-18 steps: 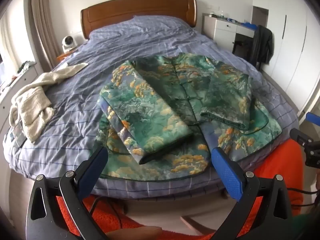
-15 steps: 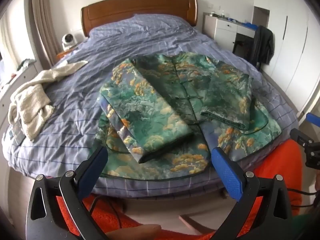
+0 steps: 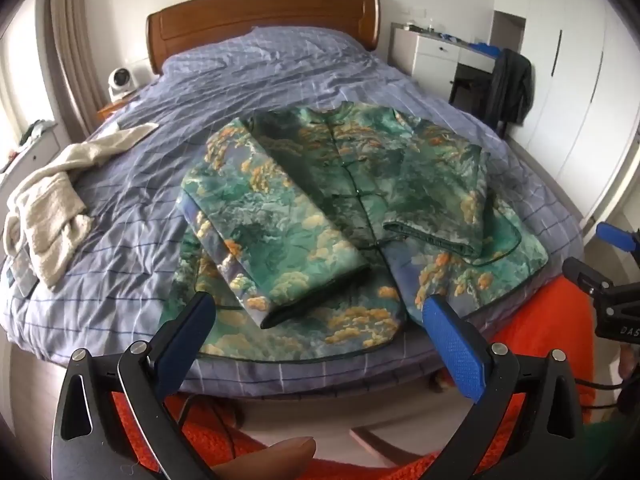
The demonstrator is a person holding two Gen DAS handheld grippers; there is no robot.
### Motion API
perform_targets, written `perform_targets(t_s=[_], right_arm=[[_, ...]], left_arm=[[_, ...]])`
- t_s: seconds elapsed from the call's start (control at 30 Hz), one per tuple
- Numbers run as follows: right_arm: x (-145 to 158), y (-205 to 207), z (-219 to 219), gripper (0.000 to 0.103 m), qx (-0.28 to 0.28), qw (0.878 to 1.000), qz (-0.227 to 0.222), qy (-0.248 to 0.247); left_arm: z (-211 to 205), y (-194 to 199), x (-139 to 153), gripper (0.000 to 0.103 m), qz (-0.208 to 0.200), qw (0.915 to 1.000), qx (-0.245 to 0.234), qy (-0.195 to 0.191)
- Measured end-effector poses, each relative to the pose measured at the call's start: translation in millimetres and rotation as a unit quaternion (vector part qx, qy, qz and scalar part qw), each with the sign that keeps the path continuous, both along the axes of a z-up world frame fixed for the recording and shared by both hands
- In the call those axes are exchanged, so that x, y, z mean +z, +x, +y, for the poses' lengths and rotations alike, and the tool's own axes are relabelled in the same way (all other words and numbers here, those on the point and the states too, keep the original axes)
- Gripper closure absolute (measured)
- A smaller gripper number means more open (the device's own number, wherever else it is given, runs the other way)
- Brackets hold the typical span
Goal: Fold large clothes
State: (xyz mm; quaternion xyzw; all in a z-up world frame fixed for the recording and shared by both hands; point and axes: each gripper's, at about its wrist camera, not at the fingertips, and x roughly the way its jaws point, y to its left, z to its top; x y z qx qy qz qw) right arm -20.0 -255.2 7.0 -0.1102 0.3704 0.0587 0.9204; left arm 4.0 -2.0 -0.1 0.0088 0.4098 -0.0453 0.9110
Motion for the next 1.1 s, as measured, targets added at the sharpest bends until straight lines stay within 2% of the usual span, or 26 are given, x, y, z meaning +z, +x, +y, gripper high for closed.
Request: perform_targets(t_s=[1.1], right_arm=[[-3.9,-1.6,4.6,0.0,0.003,1.0,0.005,0.002]], left_arm=[[6.6,-3.2,1.4,0.0,-0.003,0.9995,0.026,0.017]])
